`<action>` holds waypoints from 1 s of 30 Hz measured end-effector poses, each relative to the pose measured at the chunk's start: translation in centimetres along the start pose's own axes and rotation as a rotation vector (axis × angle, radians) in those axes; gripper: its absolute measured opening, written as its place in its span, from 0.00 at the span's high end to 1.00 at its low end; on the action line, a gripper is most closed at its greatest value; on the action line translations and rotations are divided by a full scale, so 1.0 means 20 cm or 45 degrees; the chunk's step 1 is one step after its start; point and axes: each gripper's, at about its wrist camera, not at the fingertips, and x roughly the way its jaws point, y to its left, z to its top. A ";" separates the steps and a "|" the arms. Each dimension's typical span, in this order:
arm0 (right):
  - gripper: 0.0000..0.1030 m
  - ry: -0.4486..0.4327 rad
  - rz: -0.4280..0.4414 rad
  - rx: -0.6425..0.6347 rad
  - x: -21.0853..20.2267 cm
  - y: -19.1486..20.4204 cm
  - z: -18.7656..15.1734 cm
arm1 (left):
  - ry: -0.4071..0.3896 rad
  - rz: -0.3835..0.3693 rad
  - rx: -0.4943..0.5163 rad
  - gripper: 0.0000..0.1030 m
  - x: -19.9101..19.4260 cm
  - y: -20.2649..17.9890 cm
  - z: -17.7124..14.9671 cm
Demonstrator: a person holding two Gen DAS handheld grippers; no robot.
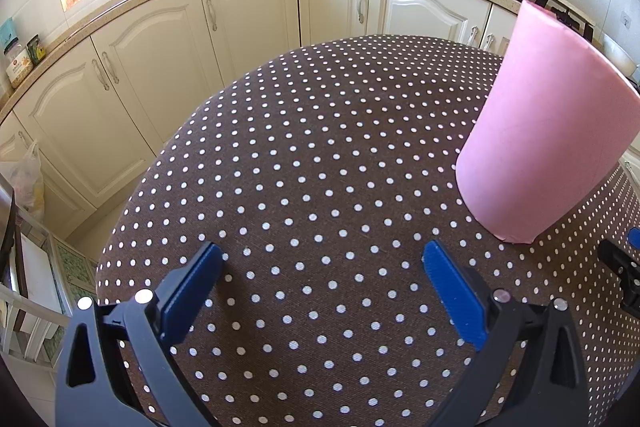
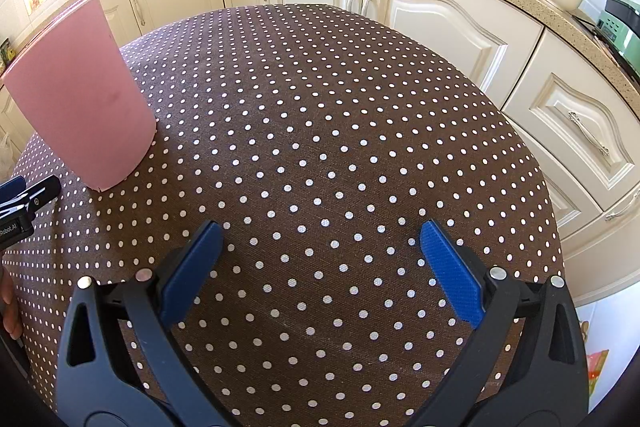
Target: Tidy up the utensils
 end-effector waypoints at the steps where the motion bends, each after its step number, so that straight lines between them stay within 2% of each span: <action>1: 0.06 0.000 0.000 0.000 0.00 0.00 0.00 | 0.000 -0.001 -0.001 0.04 0.01 0.00 0.00; 30: 0.06 0.000 0.000 0.000 0.00 0.00 0.00 | 0.000 -0.001 0.000 0.04 0.01 0.00 0.00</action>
